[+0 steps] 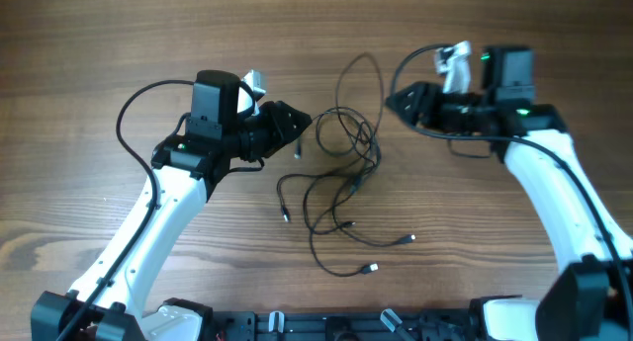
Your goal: Untangle cables
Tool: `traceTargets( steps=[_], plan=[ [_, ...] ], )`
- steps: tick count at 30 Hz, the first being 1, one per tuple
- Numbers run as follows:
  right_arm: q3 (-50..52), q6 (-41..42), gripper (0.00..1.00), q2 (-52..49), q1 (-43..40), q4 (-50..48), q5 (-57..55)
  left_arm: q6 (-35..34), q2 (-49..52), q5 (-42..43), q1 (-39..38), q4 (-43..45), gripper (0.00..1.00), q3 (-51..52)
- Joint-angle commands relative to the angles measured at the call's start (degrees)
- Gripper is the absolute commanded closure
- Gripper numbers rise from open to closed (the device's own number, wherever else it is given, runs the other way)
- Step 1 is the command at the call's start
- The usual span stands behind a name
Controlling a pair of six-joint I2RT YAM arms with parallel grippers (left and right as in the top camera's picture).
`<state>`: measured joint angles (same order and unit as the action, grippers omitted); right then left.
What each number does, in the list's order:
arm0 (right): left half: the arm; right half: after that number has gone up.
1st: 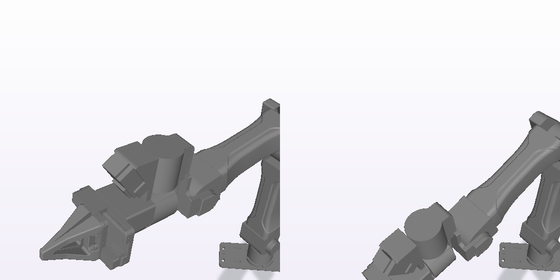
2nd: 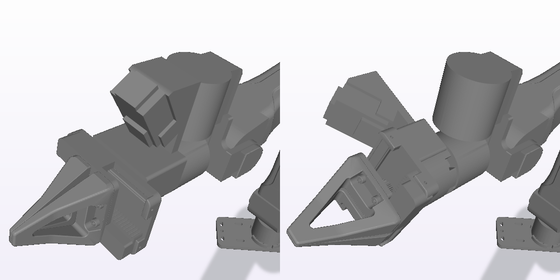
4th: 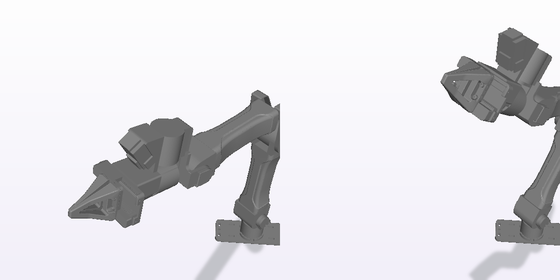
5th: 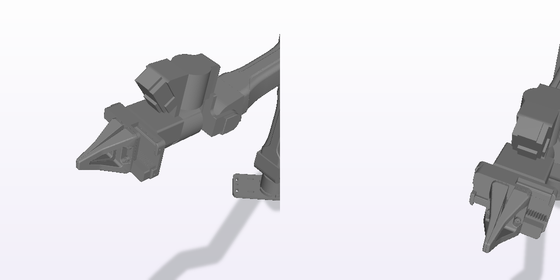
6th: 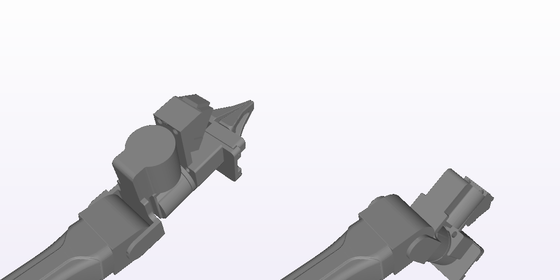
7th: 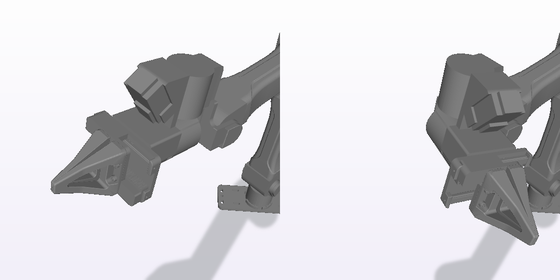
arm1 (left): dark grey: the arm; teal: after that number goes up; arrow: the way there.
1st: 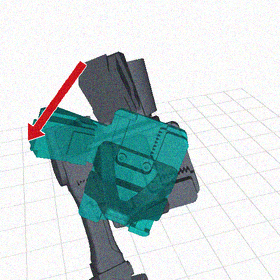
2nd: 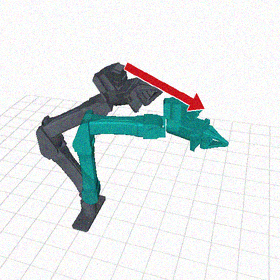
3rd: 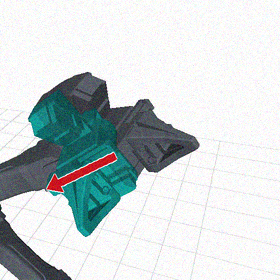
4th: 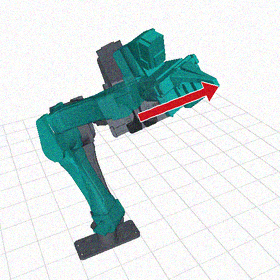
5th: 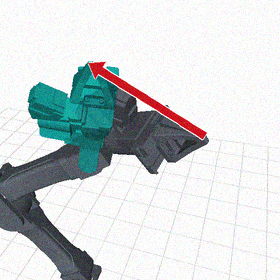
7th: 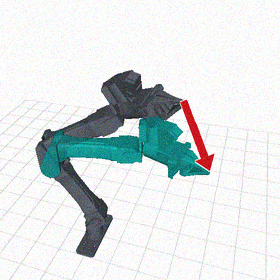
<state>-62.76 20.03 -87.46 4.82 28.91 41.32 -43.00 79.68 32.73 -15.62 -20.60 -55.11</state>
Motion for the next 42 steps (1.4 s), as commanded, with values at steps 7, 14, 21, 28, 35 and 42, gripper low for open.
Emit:
traceTargets(
  steps=[7, 14, 21, 28, 35, 42],
  plan=[
    [3.52, -0.52, 0.52, -13.84, 8.04, -0.46, -13.44, 0.79, -0.61, 0.17, -0.02, -0.28, 0.34, 0.04],
    [3.17, -5.25, 0.09, -16.2, 7.69, -4.0, -10.58, 0.79, -0.59, -1.88, -0.02, -5.09, 0.3, 0.04],
    [0.2, -16.39, 0.0, -4.96, 1.57, -0.33, 0.83, 0.52, -0.59, -2.58, -0.02, -7.96, 0.18, 0.04],
    [3.96, -25.46, 0.01, -6.47, 16.46, -1.31, -17.03, -9.92, -0.59, -9.92, -0.63, -7.98, 0.02, 0.04],
    [2.25, -12.74, 0.96, -6.73, 20.87, 1.44, -33.57, -9.97, -0.55, -14.29, -3.02, -8.44, 0.0, 0.04],
    [-7.54, -12.5, 0.96, 8.83, 14.43, 4.17, -11.1, -10.19, 0.37, -14.99, -8.72, -5.07, 0.0, 0.04]
  ],
)
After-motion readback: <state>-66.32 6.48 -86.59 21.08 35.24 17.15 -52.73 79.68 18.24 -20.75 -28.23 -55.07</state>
